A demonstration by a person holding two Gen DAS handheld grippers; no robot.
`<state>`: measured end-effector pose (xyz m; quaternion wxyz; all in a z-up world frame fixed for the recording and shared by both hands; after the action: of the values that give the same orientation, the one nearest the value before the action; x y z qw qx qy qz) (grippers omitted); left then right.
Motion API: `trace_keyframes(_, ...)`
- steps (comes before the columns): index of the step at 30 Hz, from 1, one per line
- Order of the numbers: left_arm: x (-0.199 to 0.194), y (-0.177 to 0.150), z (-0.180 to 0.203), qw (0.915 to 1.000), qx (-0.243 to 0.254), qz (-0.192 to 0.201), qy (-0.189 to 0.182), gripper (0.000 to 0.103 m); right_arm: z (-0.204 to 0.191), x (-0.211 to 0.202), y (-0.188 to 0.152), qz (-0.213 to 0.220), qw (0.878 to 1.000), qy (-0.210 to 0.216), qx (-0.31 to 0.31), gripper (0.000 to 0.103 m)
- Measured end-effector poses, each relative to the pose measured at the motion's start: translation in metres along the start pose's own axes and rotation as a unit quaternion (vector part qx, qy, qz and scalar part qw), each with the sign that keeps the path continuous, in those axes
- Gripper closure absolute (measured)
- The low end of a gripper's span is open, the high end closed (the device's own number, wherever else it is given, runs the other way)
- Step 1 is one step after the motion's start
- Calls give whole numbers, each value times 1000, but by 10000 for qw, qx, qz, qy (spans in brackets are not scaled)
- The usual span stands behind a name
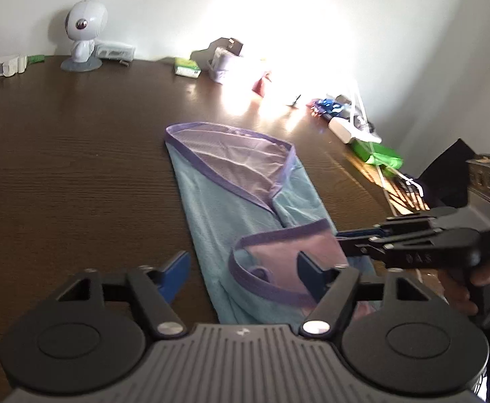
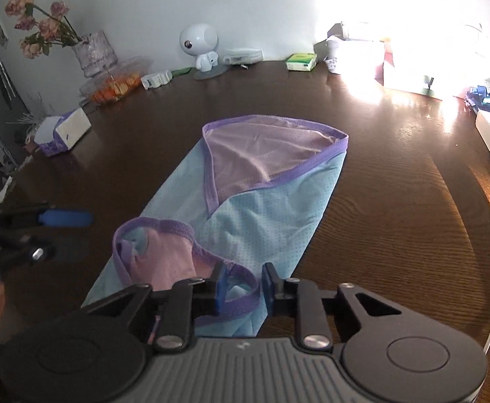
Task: Fold clothes
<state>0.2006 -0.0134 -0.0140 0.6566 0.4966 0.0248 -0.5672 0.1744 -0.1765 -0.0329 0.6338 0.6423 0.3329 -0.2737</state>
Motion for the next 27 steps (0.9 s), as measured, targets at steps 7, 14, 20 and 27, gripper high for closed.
trace_keyframes(7, 25, -5, 8, 9994, 0, -244, -264, 93, -10, -15, 0, 291, 9995, -137, -25, 100)
trace_keyframes(14, 10, 19, 15, 9981, -34, 483, -372, 97, -20, -63, 17, 1485, 9887, -167, 94, 100)
trace_keyframes(20, 18, 13, 1, 9985, -295, 388, -232, 71, -9, -18, 11, 1066, 9926, -478, 344, 91)
trace_keyframes(27, -33, -21, 21, 9948, -305, 632, -743, 41, 26, -76, 5, 1583, 9791, 102, 1276, 46)
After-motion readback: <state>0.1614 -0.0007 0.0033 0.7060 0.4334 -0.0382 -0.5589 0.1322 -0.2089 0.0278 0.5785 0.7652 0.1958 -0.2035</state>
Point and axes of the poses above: each gripper's, at about its wrist camera, not at the fingertips, and x roughly the way its jaws point, z to its right, y to its top, the point moved 9 cm from there along x, roughly the way its jaws point, and after that the axes turned 15 degrees about -y, right-handed, at the moved point
